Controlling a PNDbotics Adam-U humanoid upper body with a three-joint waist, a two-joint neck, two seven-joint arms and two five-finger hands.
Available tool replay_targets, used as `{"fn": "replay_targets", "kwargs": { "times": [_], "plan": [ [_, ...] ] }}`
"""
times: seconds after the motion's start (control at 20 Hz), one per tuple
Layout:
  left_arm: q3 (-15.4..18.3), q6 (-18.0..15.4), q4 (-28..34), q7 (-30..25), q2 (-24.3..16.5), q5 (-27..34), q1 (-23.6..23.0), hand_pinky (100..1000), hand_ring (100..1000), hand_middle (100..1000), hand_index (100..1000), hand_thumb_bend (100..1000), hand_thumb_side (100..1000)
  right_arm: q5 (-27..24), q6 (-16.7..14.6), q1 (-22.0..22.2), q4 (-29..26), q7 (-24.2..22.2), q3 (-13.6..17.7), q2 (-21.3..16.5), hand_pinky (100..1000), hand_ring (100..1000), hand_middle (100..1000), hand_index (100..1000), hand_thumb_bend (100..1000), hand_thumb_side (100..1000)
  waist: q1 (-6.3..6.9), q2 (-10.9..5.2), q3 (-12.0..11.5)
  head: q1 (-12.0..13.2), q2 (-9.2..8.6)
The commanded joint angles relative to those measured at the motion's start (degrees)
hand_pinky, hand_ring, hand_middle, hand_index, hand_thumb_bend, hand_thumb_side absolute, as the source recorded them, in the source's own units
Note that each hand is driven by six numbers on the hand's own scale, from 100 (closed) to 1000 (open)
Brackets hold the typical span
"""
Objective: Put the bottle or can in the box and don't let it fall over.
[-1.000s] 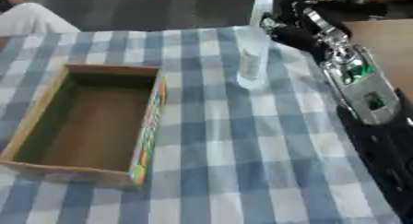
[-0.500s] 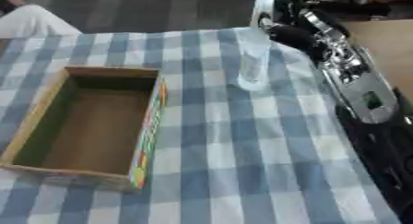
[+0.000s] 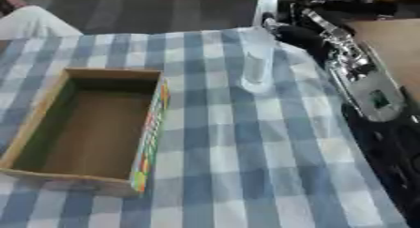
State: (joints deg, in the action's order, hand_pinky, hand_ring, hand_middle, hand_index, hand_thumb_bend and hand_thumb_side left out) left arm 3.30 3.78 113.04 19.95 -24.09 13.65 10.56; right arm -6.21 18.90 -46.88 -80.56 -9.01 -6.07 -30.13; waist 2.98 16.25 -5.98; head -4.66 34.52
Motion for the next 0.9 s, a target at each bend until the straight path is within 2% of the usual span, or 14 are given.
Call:
{"fn": "replay_targets", "kwargs": {
  "times": [0.05,0.45,0.9],
  "plan": [
    [0.11,-0.06,1.12,-0.2,-0.91,-0.02,0.33,459,677,678,710,100,726,-0.83,-0.83,-1.39,0.39,-1.21,0.85,-1.94,1000,1000,1000,974,100,455,-0.01,-0.74,-0.14,-0.15,-0.99],
    [-0.04,0.03,1.15,-0.36,-0.86,-0.05,0.35,459,677,679,709,100,729,-2.03,-3.85,-2.26,3.03,-4.11,1.6,-2.61,1000,1000,1000,966,100,454,0.12,-0.34,-0.4,-0.83,-1.1],
    [-0.08,0.17,1.18,-0.46,-0.83,-0.09,0.39,458,677,679,709,100,731,-1.96,-5.37,-2.84,4.41,-5.31,1.94,-2.93,1000,1000,1000,964,100,452,0.23,-0.06,-0.58,-1.01,-1.3]
  ]
}}
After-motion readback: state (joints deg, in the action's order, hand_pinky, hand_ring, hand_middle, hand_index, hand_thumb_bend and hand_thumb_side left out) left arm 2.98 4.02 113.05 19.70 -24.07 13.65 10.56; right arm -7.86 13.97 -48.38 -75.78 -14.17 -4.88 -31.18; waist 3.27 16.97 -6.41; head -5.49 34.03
